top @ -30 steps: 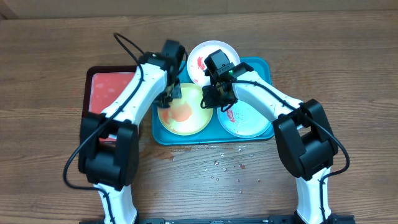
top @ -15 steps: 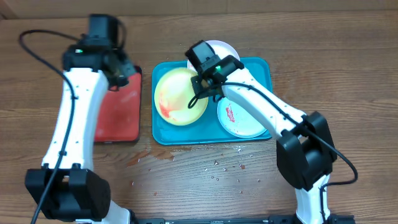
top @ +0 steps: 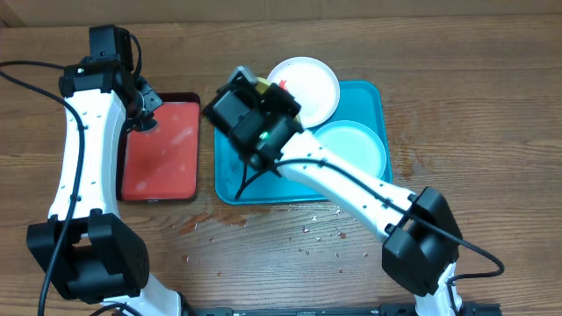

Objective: Clean dirty plates on tray and stack at the side

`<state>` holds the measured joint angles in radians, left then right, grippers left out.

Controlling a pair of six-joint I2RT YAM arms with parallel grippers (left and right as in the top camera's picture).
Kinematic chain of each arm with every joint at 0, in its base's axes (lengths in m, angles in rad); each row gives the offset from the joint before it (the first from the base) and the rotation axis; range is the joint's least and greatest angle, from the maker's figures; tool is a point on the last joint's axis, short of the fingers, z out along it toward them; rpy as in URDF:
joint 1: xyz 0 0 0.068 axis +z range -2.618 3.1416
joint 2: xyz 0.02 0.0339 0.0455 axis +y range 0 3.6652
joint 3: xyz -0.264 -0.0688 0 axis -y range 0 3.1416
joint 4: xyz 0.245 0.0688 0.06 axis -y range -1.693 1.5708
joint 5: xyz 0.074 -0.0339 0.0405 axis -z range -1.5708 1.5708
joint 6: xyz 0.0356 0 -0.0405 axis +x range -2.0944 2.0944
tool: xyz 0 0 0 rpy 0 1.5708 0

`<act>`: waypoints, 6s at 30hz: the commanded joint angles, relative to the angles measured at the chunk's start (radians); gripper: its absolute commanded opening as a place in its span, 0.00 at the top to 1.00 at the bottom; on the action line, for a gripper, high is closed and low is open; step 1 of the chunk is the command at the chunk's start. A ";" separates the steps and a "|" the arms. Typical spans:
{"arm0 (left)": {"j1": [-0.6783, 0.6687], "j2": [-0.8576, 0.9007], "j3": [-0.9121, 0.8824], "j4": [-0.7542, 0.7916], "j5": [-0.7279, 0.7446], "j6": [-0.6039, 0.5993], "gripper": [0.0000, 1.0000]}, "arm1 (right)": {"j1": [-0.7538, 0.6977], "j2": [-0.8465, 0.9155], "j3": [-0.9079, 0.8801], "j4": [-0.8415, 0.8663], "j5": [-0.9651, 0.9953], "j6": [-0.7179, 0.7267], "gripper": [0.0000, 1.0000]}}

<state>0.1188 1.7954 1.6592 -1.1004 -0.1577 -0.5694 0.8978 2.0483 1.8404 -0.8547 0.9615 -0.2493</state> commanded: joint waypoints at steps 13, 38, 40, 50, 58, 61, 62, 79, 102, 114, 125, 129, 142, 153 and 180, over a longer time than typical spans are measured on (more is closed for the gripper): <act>0.101 0.017 -0.001 -0.011 0.025 -0.014 0.96 | 0.045 -0.035 0.026 0.201 0.299 -0.363 0.96; 0.110 0.017 -0.002 -0.032 0.028 -0.014 0.96 | -0.481 -0.057 0.024 -0.013 -0.875 0.341 0.96; 0.110 0.017 -0.002 -0.032 0.029 -0.014 0.96 | -0.611 -0.040 0.024 -0.034 -1.060 0.360 0.96; 0.110 0.017 -0.002 -0.031 0.029 -0.014 0.96 | -1.084 0.061 -0.003 -0.118 -1.210 0.381 0.96; 0.110 0.017 -0.002 -0.026 0.029 -0.014 0.96 | -1.227 0.096 -0.135 0.001 -1.197 0.381 0.96; 0.110 0.017 -0.002 -0.026 0.029 -0.014 0.96 | -1.241 0.097 -0.166 0.037 -1.188 0.381 0.96; 0.110 0.017 -0.002 -0.025 0.029 -0.014 0.96 | -1.241 0.097 -0.176 0.048 -1.187 0.380 0.96; 0.110 0.017 -0.002 -0.016 0.059 -0.014 0.96 | -1.068 0.097 -0.198 0.201 -1.619 0.381 0.38; 0.110 0.017 -0.002 -0.021 0.060 -0.014 0.96 | -0.618 0.217 -0.197 0.491 -0.952 0.426 0.41; 0.110 0.017 -0.002 -0.011 0.066 -0.014 0.96 | -0.600 0.219 -0.196 0.450 -1.181 0.425 0.81; 0.085 0.017 -0.002 0.014 0.159 0.024 0.96 | -0.463 0.219 -0.196 0.233 -1.218 0.425 0.84; 0.047 0.017 -0.002 0.027 0.158 0.024 0.96 | -0.443 0.218 -0.196 0.192 -1.218 0.425 0.84; -0.124 0.057 -0.002 0.123 0.159 0.057 0.96 | -0.434 0.220 -0.179 0.195 -1.203 0.663 0.70; -0.235 0.242 -0.002 0.218 0.364 0.289 0.96 | -0.425 0.220 -0.212 0.178 -1.154 0.747 0.96; -0.377 0.394 -0.002 0.313 0.316 0.201 0.96 | -0.421 0.220 -0.212 0.183 -1.157 0.537 0.96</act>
<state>-0.2600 2.1651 1.6558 -0.7784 0.2562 -0.3145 0.4667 2.2543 1.6611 -0.6540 -0.2314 0.3096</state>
